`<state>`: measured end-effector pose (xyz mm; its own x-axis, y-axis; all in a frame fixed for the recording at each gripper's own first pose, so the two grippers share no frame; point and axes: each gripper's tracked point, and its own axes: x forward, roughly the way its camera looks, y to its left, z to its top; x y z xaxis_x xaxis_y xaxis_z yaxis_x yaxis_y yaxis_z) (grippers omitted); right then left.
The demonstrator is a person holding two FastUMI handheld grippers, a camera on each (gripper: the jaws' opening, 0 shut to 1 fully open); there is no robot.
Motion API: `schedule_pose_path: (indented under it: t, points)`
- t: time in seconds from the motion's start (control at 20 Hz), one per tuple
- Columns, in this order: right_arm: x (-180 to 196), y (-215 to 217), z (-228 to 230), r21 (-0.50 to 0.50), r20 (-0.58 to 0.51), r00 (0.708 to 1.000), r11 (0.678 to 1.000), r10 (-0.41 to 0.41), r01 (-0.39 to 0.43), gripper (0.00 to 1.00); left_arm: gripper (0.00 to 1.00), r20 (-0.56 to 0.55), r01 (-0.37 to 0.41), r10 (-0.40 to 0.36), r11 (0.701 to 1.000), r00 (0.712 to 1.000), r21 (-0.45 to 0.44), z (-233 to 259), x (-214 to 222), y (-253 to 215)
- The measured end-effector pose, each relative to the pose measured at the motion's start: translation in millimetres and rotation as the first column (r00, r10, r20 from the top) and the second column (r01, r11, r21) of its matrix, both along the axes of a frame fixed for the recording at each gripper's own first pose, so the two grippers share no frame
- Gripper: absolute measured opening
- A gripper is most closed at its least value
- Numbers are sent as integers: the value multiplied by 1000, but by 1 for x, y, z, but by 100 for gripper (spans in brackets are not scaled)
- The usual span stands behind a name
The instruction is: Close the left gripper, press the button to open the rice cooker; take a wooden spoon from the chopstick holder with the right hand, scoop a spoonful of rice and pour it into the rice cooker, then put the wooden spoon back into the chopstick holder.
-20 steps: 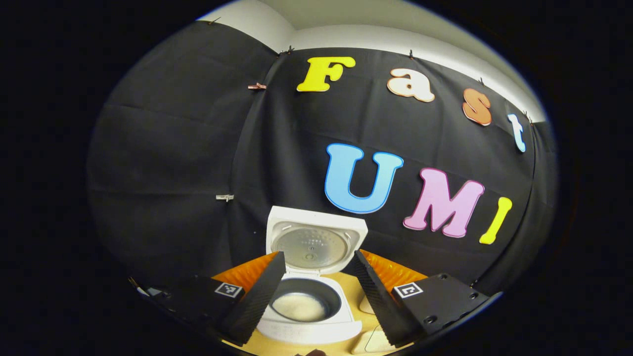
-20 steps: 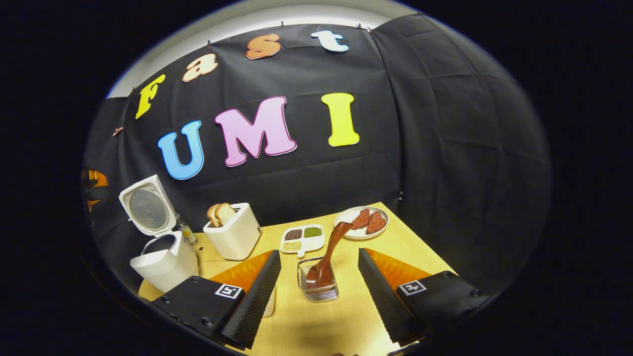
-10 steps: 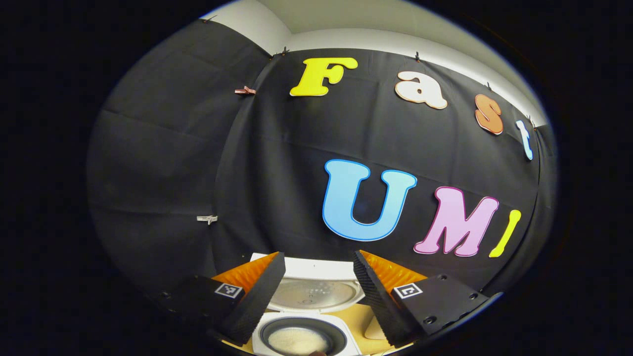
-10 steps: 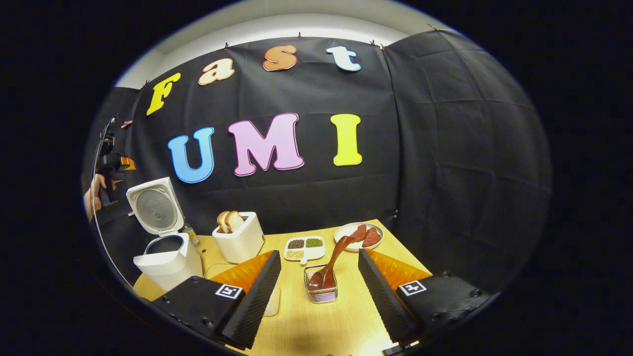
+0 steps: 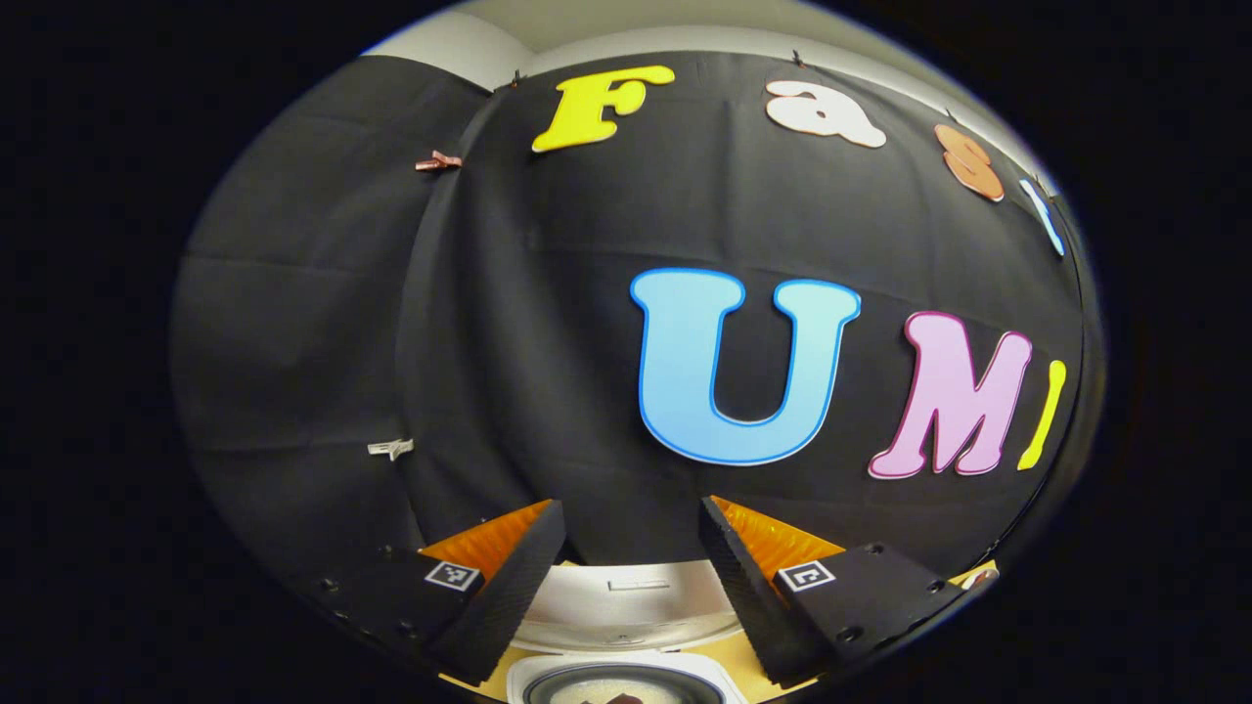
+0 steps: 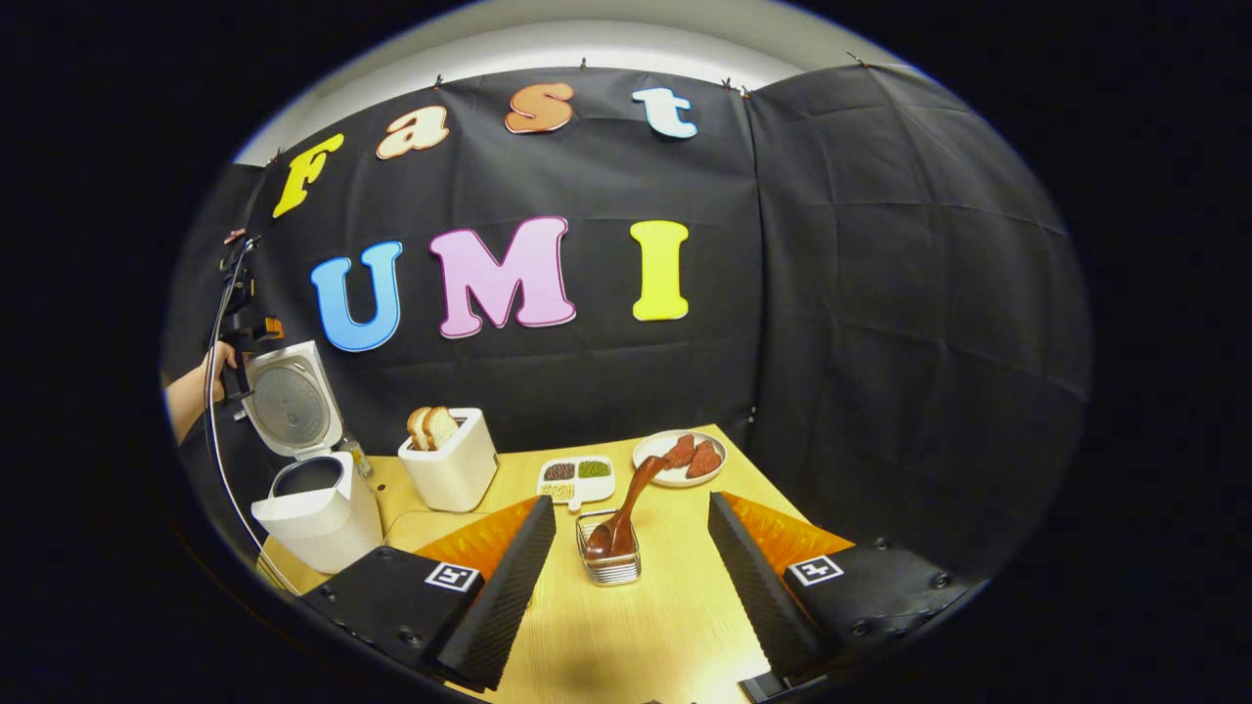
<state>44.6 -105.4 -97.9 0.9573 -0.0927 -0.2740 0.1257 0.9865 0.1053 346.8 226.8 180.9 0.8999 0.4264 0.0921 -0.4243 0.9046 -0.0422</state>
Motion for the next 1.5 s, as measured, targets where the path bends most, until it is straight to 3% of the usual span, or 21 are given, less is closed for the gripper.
schedule_pose_path:
  t: [0.2, 0.55, 0.95, 1.5]
  points:
    - [5, 4, -1, 25, 7, 1000, 1000, 12, -12, 98, 97, -74, -42, 42, 999, 996, 3, -14, 0, -2]
    - [8, 18, -27, 78, -47, 996, 994, 76, -72, 98, 100, -227, -51, 31, 995, 973, -85, -52, -58, -36]
    - [11, 40, -25, 70, -38, 982, 980, 187, -184, 98, 98, -357, -64, 5, 986, 934, -152, -156, -116, -83]
    - [4, 31, -43, 47, -84, 976, 979, 203, -199, 98, 99, -462, -58, -25, 985, 887, -164, -267, -119, -96]
